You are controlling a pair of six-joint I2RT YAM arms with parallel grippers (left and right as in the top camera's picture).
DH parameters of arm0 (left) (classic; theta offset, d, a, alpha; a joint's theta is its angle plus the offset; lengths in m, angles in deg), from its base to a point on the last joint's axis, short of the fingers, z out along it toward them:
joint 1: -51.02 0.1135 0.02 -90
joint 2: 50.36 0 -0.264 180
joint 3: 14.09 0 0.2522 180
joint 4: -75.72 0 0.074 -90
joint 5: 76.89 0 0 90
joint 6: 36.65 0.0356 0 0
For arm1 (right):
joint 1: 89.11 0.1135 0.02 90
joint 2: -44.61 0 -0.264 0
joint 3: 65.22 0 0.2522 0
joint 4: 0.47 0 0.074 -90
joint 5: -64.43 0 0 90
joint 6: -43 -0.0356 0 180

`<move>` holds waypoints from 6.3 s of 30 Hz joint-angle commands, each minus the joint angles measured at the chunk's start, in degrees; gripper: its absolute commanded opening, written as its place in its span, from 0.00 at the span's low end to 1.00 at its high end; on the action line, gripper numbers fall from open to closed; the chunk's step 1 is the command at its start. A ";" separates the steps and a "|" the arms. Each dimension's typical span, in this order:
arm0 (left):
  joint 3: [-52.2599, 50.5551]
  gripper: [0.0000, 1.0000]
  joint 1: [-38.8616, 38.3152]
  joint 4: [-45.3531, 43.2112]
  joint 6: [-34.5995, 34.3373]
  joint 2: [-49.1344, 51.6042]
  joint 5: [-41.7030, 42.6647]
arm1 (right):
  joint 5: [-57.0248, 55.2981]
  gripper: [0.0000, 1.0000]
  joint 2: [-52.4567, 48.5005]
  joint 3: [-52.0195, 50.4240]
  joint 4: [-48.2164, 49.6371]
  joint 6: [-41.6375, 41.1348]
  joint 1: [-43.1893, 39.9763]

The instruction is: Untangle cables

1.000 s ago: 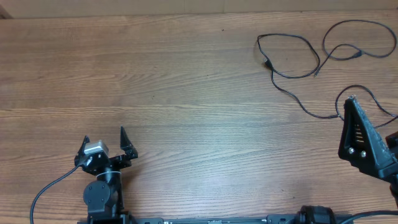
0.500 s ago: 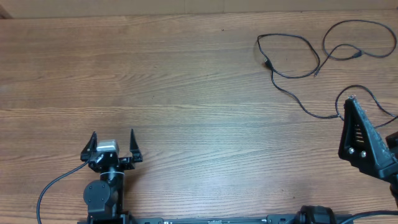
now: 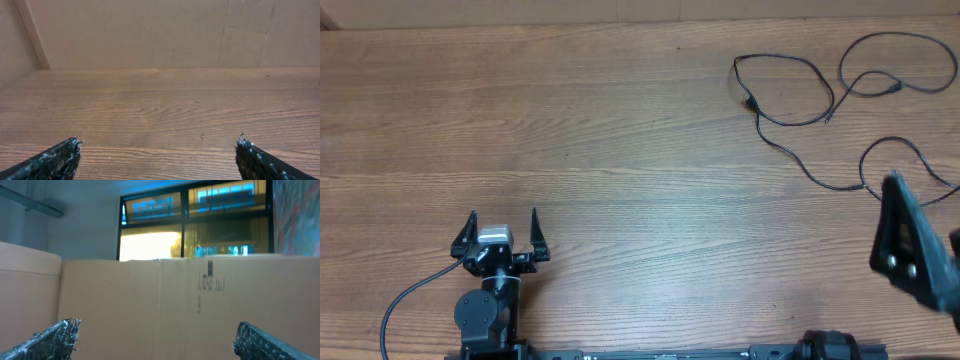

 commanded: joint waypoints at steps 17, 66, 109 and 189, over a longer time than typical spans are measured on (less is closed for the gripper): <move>-0.39 0.99 0.22 -0.11 0.94 -0.61 0.59 | -1.16 1.00 25.00 -0.24 -3.48 0.72 1.25; -0.39 0.99 0.22 -0.09 0.94 -0.61 0.59 | -5.97 1.00 28.48 -0.35 -8.04 -1.03 3.02; -0.39 0.99 0.22 -0.11 0.94 -0.61 0.59 | -15.65 1.00 31.45 -54.05 12.55 -17.31 2.67; -0.39 1.00 0.22 -0.11 0.94 -0.63 0.59 | -21.46 1.00 31.58 -73.35 7.69 10.75 2.67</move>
